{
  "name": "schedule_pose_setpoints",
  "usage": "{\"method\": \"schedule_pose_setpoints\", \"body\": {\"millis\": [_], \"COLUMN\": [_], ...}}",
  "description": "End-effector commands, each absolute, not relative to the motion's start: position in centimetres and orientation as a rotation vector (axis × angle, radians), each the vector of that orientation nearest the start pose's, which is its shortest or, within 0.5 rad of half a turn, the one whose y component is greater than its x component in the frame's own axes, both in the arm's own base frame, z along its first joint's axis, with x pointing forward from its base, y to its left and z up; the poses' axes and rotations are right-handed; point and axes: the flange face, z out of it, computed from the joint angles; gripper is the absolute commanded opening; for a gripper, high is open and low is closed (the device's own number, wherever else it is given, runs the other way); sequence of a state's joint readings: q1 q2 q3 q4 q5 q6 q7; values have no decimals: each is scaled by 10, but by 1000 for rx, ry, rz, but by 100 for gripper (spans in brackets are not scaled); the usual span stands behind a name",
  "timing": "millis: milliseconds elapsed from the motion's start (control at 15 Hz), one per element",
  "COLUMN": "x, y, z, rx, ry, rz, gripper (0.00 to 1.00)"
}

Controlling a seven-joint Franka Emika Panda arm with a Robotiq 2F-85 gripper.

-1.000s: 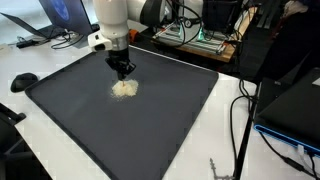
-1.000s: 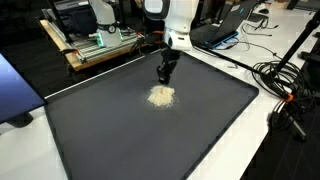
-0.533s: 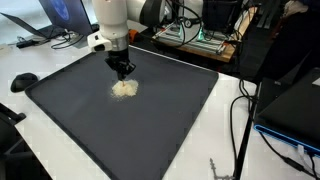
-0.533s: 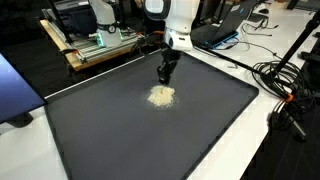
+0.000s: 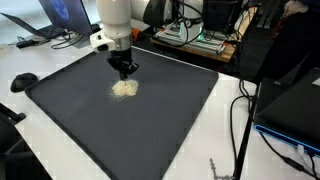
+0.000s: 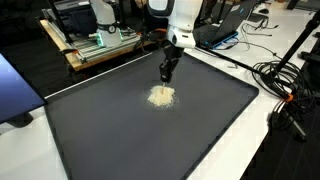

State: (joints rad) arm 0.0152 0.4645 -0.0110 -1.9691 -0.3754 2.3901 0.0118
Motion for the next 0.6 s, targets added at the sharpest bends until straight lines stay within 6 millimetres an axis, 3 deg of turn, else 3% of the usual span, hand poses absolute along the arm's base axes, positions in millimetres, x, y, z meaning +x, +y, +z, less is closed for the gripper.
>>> {"method": "schedule_pose_setpoints", "body": {"millis": [0,533], "x": [599,590], "y": [9,41], "z": [252,278], "rx": [-3386,-3505], "ry": [-478,-532], "rz": [62,27], "gripper": [3,3]}}
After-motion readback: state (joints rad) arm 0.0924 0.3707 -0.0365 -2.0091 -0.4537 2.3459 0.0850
